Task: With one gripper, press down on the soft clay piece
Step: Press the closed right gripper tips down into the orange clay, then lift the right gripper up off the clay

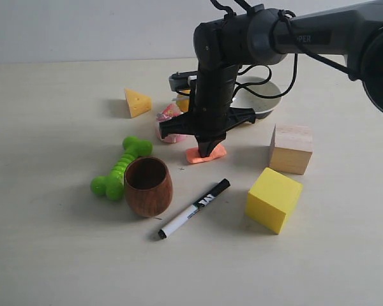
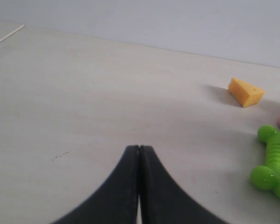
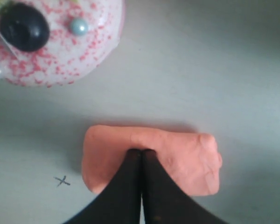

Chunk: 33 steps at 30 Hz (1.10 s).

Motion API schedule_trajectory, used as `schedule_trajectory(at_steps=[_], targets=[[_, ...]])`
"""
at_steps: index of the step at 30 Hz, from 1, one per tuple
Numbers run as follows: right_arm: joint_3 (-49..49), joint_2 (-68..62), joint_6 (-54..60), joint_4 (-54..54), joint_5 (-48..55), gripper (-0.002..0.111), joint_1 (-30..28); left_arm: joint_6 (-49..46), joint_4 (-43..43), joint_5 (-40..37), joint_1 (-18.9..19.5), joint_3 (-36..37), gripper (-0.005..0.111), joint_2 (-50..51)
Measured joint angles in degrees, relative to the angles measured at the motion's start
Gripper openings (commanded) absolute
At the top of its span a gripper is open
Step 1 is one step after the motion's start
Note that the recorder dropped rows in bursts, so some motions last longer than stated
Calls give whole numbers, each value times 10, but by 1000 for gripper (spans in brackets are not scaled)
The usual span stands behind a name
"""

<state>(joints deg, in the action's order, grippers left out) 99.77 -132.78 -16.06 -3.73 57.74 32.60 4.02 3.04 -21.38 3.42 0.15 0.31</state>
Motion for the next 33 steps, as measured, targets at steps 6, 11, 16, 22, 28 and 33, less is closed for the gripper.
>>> schedule_trajectory(at_steps=[6,11,16,22,28,33], targets=[[-1,4,4,0,-5,1,0,0,0,0,0,0,0,0],[-1,10,4,0,-5,1,0,0,0,0,0,0,0,0],[-1,12,4,0,-5,1,0,0,0,0,0,0,0,0],[-1,13,9,0,-5,1,0,0,0,0,0,0,0,0],[-3,49,24,24,3,1,0,0,0,0,0,0,0,0],[-64,131,35,26,-58,1,0,0,0,0,0,0,0,0]])
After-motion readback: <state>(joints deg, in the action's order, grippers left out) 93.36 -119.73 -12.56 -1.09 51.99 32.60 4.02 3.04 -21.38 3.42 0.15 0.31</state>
